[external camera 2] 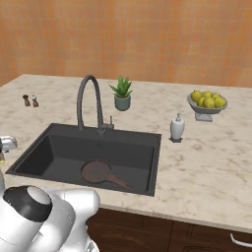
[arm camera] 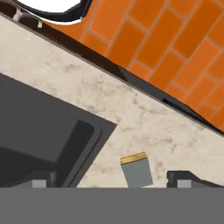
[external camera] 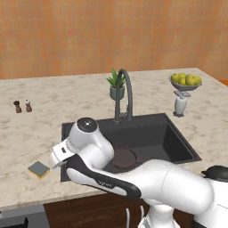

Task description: Pick the pan and sponge and place them into the sink. Then turn on the water.

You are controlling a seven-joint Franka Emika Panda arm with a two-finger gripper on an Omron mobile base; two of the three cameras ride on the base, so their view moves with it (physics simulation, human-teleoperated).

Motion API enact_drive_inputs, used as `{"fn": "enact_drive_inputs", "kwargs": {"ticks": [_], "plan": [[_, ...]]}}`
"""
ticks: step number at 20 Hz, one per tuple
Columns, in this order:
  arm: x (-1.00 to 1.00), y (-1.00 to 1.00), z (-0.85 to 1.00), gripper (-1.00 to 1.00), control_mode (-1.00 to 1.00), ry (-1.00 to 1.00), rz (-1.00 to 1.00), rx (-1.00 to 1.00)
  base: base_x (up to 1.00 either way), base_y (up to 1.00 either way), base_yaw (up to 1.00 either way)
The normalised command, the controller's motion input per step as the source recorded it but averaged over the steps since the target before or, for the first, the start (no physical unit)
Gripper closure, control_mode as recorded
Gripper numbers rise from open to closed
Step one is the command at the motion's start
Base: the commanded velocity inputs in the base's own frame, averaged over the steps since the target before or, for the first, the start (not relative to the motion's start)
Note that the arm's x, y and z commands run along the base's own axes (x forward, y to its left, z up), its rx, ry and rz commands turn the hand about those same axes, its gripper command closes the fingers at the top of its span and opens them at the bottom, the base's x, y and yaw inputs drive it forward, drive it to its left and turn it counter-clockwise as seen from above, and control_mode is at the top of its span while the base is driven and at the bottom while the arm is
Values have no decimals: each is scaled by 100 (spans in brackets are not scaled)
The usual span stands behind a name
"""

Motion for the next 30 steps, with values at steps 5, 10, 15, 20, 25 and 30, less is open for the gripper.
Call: {"fn": "enact_drive_inputs", "kwargs": {"ticks": [5, 10, 15, 20, 25, 30], "plan": [[19, 50, -8, -100, -100, 0, 1, -4, 0, 0, 0], [18, 46, -22, -100, -100, 0, 8, -6, 0, 0, 0], [19, 29, -33, -100, -100, 0, 17, -5, 0, 0, 0], [22, 10, -34, -100, -100, 3, 16, -3, 0, 0, 0], [23, 15, -34, -100, -100, 0, 6, -2, 0, 0, 0], [19, 26, -27, -100, -100, 0, 0, -3, 0, 0, 0]]}}
